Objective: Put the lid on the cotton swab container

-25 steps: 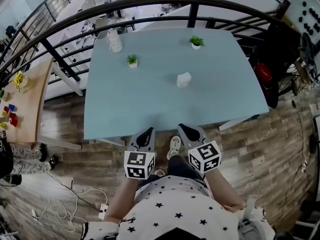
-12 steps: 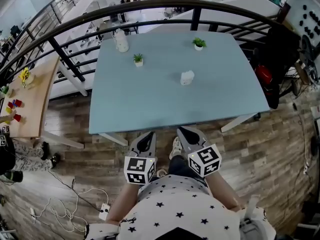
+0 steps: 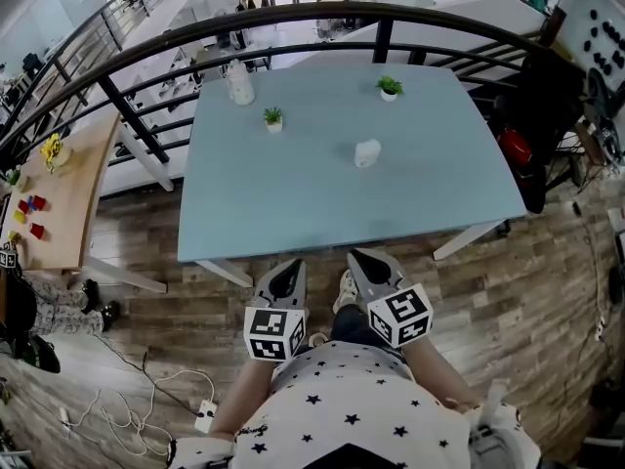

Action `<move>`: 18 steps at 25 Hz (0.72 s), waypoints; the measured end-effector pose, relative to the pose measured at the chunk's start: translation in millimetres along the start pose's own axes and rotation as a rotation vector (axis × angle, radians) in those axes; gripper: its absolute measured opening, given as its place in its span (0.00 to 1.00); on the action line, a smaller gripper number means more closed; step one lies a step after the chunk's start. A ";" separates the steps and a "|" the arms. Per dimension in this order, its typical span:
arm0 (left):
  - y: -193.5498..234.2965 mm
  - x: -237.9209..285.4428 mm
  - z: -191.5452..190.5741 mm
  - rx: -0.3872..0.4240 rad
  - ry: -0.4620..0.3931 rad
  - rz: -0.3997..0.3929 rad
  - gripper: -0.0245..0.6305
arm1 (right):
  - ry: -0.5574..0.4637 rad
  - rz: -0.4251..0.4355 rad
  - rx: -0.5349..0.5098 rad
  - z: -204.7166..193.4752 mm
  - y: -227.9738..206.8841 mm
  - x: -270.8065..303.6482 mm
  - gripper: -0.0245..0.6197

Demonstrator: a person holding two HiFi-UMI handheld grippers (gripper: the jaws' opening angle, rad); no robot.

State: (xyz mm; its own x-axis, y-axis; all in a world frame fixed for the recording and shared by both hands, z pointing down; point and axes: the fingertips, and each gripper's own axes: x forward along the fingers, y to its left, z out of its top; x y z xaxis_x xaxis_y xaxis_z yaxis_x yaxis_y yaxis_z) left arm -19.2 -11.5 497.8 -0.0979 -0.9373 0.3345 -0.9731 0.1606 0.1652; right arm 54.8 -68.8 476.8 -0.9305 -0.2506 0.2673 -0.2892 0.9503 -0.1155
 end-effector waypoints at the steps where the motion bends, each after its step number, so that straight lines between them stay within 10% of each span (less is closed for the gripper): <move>1: -0.4 -0.3 -0.2 -0.001 0.001 0.000 0.05 | -0.002 0.003 0.001 0.3 0.9 -0.3 0.05; 18: -3.4 0.7 -1.1 -0.012 0.002 -0.003 0.05 | -0.008 0.035 0.028 -1.3 0.5 0.7 0.05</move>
